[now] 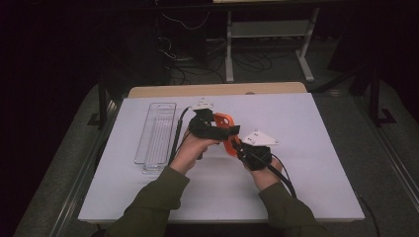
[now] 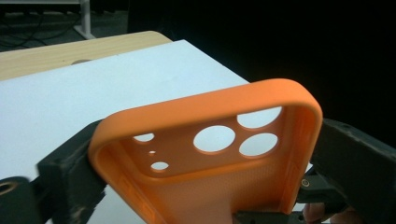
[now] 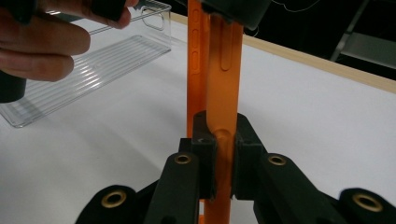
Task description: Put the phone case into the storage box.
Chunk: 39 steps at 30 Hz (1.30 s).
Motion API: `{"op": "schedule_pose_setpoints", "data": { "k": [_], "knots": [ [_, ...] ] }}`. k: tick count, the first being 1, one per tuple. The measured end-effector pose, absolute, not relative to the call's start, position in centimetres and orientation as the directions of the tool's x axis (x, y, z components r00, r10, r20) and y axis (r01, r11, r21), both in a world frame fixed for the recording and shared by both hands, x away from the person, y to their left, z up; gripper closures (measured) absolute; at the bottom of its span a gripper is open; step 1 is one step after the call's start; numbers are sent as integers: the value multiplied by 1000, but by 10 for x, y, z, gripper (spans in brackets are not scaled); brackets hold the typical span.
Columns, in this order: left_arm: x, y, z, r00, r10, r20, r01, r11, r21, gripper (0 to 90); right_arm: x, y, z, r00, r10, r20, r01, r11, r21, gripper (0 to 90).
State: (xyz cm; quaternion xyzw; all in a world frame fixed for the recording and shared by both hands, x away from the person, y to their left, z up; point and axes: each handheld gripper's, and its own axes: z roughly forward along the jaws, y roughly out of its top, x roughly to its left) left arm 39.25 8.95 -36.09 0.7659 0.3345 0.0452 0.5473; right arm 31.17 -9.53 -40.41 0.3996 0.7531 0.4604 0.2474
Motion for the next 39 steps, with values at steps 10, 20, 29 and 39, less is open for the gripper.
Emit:
{"op": "schedule_pose_setpoints", "data": {
  "k": [10,20,29,39],
  "knots": [
    [393,92,-360,760,571,-309,471,-157,868,118,312,-94,-406,-564,825,-20,372,276,886,806],
    [393,92,-359,759,571,-313,476,-159,865,138,313,-94,-407,-565,825,-21,371,276,887,804],
    [392,92,-359,759,573,-310,476,-162,865,150,314,-95,-406,-569,822,-24,370,281,885,794],
    [393,92,-359,764,565,-313,476,-164,864,157,314,-95,-407,-574,818,-28,375,293,879,778]
  ]
}}
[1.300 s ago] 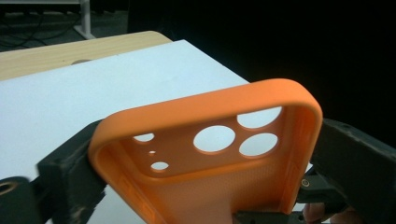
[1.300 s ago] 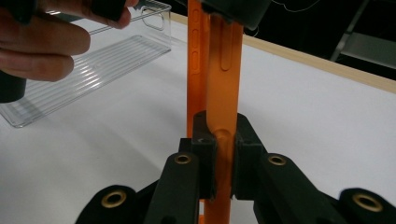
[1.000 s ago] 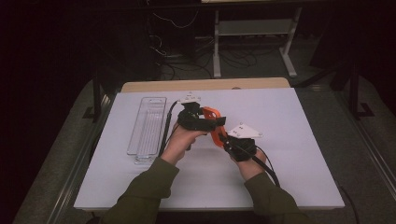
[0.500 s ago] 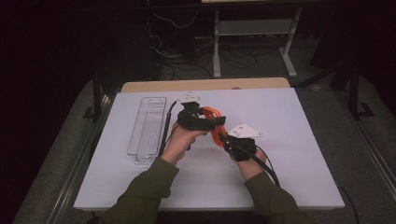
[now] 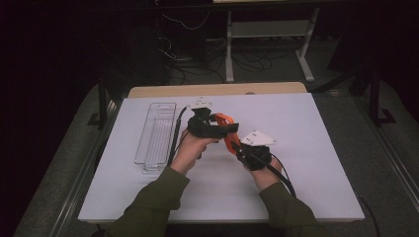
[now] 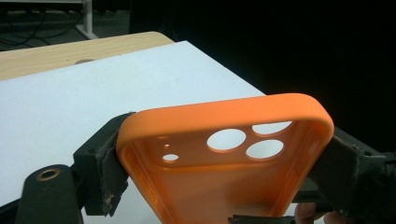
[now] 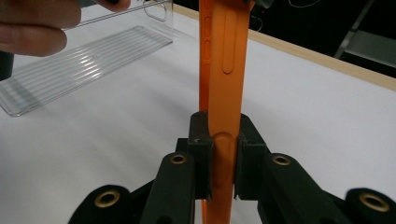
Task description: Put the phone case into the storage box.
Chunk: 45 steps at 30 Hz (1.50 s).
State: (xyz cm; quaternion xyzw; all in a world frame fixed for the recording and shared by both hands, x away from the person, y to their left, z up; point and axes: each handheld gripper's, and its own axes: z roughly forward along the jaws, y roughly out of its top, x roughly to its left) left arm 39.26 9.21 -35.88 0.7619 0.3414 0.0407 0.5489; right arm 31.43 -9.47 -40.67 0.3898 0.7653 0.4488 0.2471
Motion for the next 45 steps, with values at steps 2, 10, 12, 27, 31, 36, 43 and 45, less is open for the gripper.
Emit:
{"op": "schedule_pose_setpoints", "data": {
  "k": [2,10,12,27,31,36,43,45],
  "knots": [
    [393,92,-359,766,562,-313,475,-166,864,159,315,-95,-407,-578,816,-26,378,296,877,757],
    [393,92,-359,769,560,-308,473,-176,863,161,317,-96,-406,-592,806,-17,385,302,872,602],
    [394,93,-358,767,563,-308,475,-176,862,161,318,-97,-406,-594,804,-16,382,299,874,543],
    [398,103,-355,766,578,-282,458,-183,870,161,324,-100,-409,-652,758,36,433,333,837,70],
    [399,105,-354,766,581,-275,450,-179,875,161,327,-103,-412,-673,740,22,432,369,823,0],
    [399,108,-350,764,587,-268,449,-186,874,161,327,-111,-413,-675,737,31,435,363,824,0],
    [401,111,-342,764,590,-259,442,-187,877,161,324,-128,-415,-686,727,19,414,369,833,0],
    [402,113,-340,767,591,-251,437,-194,878,161,321,-133,-416,-685,728,24,414,362,835,0]
  ]
}}
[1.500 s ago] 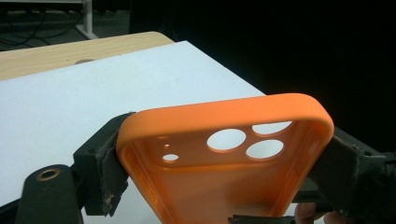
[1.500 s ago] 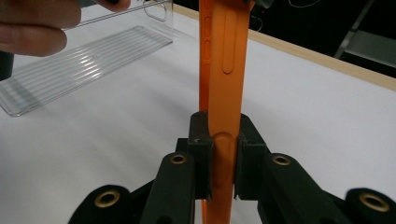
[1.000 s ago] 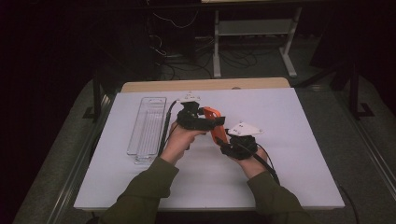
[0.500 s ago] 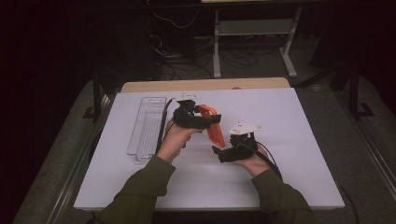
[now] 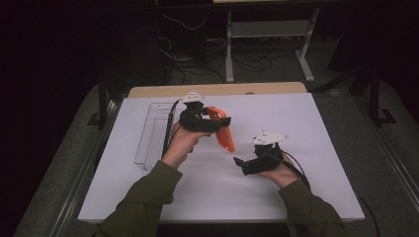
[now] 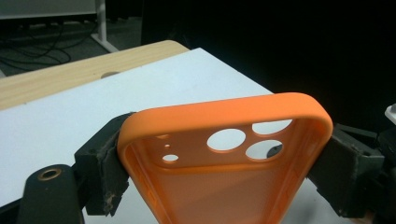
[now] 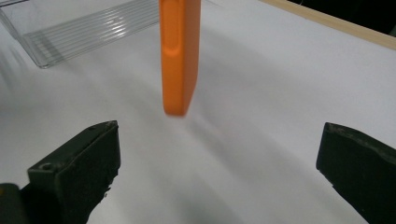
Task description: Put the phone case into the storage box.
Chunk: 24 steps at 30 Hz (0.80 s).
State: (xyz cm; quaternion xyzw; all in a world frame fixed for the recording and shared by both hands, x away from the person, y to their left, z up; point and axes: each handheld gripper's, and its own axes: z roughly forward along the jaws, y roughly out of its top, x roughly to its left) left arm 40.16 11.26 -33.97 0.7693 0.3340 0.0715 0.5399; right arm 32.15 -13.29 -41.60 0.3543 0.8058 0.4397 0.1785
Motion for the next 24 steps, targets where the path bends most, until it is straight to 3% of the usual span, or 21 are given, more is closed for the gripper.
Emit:
{"op": "schedule_pose_setpoints", "data": {
  "k": [24],
  "knots": [
    [413,142,-302,758,627,-181,385,-205,900,161,290,-179,-435,-640,768,33,458,346,819,0]
  ]
}}
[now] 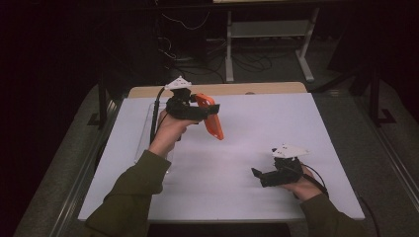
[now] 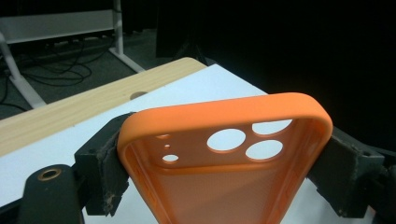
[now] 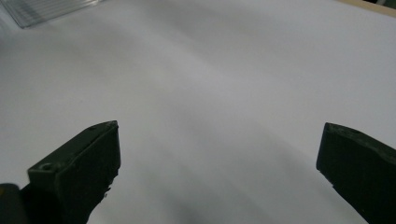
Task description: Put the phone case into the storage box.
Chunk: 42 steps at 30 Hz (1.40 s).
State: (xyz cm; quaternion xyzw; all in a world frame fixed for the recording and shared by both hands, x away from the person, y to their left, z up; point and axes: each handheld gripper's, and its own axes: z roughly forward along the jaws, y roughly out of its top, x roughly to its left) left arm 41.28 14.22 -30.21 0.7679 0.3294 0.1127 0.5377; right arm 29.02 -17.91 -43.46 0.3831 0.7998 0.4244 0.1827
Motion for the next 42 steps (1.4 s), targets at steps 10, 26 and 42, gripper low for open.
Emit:
{"op": "schedule_pose_setpoints", "data": {
  "k": [10,26,42],
  "knots": [
    [420,167,-294,728,667,-159,370,-187,910,161,281,-191,-439,-648,761,41,449,338,827,0],
    [433,194,-274,665,737,-119,345,-161,925,160,280,-189,-439,-655,756,26,438,352,827,0],
    [454,222,-268,526,845,-101,370,-121,921,159,280,-188,-440,-660,751,25,436,356,827,0]
  ]
}}
